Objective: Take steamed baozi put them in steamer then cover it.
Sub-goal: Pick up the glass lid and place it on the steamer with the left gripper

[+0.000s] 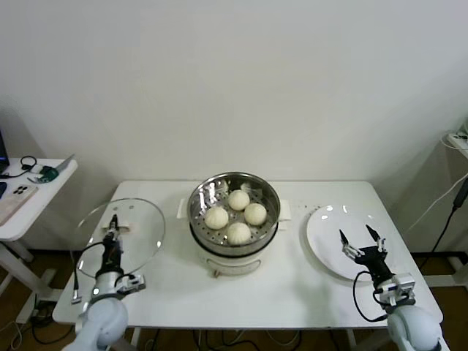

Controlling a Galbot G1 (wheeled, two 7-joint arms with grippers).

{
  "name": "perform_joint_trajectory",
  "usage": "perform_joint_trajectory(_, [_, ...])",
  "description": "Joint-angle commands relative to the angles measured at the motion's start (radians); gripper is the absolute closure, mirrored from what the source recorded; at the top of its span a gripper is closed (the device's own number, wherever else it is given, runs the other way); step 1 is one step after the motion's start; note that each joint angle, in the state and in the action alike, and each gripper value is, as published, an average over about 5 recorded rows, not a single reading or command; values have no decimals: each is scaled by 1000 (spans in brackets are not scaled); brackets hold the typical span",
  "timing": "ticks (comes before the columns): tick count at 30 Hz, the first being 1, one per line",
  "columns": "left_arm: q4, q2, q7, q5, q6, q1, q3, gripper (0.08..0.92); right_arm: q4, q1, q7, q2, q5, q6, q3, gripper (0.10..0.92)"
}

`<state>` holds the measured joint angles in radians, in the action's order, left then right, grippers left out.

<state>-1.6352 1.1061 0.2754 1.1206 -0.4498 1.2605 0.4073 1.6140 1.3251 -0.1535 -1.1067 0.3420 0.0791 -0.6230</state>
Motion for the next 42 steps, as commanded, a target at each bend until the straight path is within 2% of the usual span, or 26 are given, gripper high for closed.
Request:
perform_joint_trajectory(1, [-369, -110, -20, -56, -149, 146, 35, 858, -32, -25, -2, 10, -4, 3, 8, 203])
perform_joint_trajectory(5, [-480, -160, -74, -79, -197, 152, 31, 858, -48, -43, -3, 9, -13, 5, 19, 203])
perform_joint_trajectory(9, [-547, -208, -123, -92, -242, 108, -10, 858, -57, -55, -1, 4, -23, 4, 31, 203])
perform_joint_trajectory(12, [-543, -231, -153, -92, -274, 49, -62, 858, -58, -60, 2, -3, -28, 1, 38, 203])
perform_joint_trajectory(15, [-510, -217, -196, -65, -305, -34, -131, 858, -60, -63, 4, -8, -33, -2, 44, 203])
perform_joint_trajectory(18, [-479, -162, -251, 8, -330, -113, -223, 858, -70, -70, 5, -16, -42, -1, 46, 203])
perform_joint_trajectory(23, [-433, -13, -349, 176, -336, -206, -375, 858, -89, -82, 6, -31, -57, 3, 46, 203])
perform_joint_trajectory(29, [-362, 56, -411, 248, -336, -290, -483, 858, -103, -83, 3, -37, -68, 8, 36, 203])
perform_joint_trajectory(37, [-232, 210, -432, 280, -336, -373, -524, 858, -122, -76, -5, -30, -69, 9, 2, 203])
perform_joint_trajectory(42, [-164, 265, -441, 293, -336, -412, -556, 858, -120, -65, -5, -28, -70, 8, -23, 203])
